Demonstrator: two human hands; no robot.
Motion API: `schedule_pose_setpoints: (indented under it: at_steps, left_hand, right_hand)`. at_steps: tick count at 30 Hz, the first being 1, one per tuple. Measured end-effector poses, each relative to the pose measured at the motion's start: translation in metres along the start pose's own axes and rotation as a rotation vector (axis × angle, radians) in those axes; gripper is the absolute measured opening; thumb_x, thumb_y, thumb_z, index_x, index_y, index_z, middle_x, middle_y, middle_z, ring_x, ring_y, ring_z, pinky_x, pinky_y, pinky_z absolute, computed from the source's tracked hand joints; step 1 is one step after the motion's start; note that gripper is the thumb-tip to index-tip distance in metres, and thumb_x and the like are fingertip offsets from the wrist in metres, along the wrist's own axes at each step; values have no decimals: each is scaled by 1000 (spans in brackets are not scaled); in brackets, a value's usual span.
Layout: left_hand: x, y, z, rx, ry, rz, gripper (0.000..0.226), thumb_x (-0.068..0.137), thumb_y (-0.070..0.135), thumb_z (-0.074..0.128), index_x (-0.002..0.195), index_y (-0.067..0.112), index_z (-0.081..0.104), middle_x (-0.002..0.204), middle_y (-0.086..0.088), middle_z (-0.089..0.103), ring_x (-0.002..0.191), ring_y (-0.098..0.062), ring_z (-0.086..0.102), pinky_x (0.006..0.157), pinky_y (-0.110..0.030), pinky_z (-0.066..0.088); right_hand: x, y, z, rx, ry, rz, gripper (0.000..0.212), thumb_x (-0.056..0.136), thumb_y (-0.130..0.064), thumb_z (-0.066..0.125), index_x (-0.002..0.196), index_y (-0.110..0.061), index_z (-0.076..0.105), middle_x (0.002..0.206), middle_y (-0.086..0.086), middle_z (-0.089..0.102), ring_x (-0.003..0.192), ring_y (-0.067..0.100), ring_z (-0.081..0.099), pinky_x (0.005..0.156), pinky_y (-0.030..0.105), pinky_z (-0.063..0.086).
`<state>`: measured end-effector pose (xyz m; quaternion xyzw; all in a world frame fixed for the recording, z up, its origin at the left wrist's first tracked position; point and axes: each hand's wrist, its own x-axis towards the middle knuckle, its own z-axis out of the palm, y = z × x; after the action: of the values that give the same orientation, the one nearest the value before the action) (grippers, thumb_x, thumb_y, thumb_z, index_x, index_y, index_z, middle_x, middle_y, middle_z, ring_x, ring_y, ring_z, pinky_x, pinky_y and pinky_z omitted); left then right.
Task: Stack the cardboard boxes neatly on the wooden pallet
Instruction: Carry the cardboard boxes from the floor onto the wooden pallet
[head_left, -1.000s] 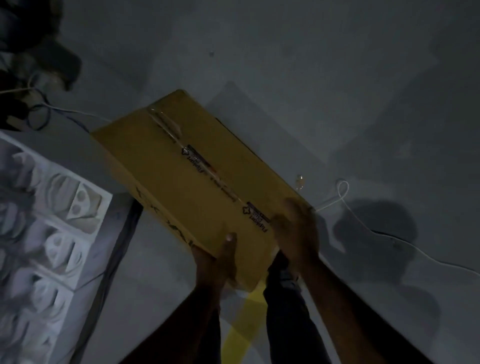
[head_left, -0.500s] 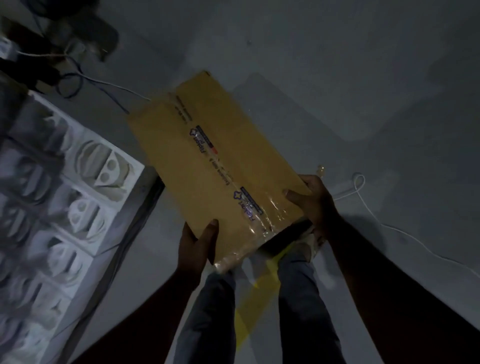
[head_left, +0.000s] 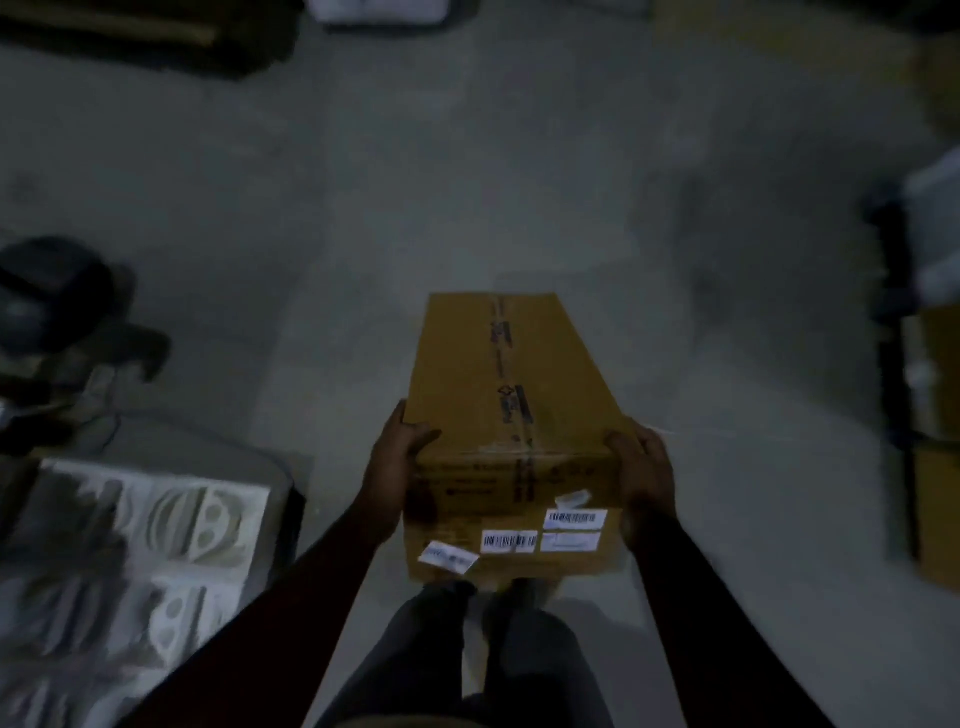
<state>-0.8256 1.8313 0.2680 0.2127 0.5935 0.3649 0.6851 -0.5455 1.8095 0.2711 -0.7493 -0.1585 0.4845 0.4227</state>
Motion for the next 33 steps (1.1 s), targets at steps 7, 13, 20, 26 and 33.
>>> schedule_pose_setpoints:
  at_steps: [7,13,20,26,33]
  left_hand:
    - [-79,29,136,190,-326,53,29,101,18,54,105,41,72,109,3,77,108,-26,70,92,-47,55]
    - [-155,-13,236,427,-655,105,85,74,46,76,152,35,44,142,-1,61,123,-26,62,107,-54,48]
    - [-326,-107,282,535,-985,145,60,91,24,63,149,28,49,136,1,64,116,-25,66,102,-51,52]
    - [-473,-192,287,627,-1220,162,47,88,22,59,135,21,63,124,-12,72,108,-33,70,91,-47,55]
    - [-607,-289,302,727,-1379,104,56,88,22,60,144,19,54,120,-12,73,101,-33,73,80,-46,59]
  right_hand:
    - [-133,-36,-160,142,214,-157,19,97,-14,58,103,-8,76,94,16,78,81,36,74,62,37,56]
    - [-253,4,-280,404,547,-228,39,88,-30,71,117,-4,68,97,16,74,85,44,72,60,36,57]
    - [-441,100,-371,675,890,-257,51,88,-27,76,135,-23,56,116,12,70,90,30,76,70,44,65]
    - [-591,187,-422,802,1080,-267,43,92,-24,72,131,-26,55,117,12,68,96,35,73,79,56,63]
    - [-706,282,-480,957,1279,-251,49,91,-22,72,137,-24,56,120,12,70,104,36,73,87,64,59]
